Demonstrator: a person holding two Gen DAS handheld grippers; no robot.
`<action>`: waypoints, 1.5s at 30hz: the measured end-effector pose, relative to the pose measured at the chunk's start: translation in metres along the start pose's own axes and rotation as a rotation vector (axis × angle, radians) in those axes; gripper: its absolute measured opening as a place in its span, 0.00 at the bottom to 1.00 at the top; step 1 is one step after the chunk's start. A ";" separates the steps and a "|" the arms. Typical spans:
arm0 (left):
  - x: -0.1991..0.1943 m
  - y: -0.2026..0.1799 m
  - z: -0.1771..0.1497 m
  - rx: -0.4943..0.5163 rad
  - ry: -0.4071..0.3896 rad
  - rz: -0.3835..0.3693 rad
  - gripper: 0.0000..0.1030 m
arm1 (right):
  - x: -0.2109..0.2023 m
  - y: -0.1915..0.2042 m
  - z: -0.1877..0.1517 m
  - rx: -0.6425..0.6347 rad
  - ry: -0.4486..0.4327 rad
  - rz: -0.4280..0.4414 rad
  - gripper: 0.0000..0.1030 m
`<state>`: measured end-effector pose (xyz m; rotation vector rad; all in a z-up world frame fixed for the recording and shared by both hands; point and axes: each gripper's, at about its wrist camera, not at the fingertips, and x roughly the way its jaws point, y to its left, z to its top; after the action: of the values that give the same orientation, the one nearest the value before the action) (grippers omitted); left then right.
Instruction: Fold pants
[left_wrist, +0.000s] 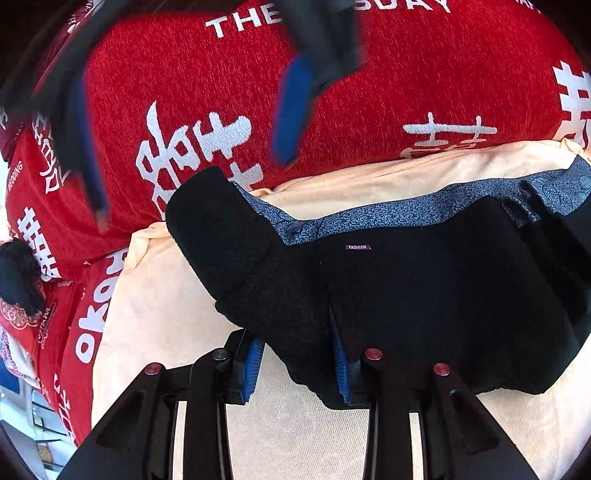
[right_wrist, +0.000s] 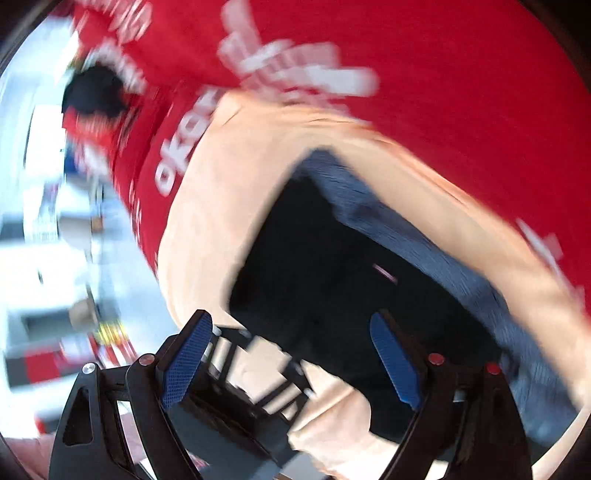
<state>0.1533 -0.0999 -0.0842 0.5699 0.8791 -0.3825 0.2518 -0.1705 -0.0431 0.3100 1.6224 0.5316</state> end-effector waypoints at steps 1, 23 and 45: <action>-0.001 -0.002 -0.001 0.002 0.000 0.002 0.34 | 0.010 0.010 0.011 -0.031 0.030 -0.026 0.88; -0.129 -0.088 0.079 0.062 -0.144 -0.223 0.34 | -0.073 -0.071 -0.110 0.135 -0.254 0.241 0.17; -0.103 -0.330 0.061 0.404 0.073 -0.364 0.49 | -0.038 -0.309 -0.360 0.579 -0.502 0.355 0.17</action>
<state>-0.0457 -0.3883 -0.0721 0.7992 0.9841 -0.8873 -0.0655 -0.5095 -0.1481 1.0887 1.1994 0.2035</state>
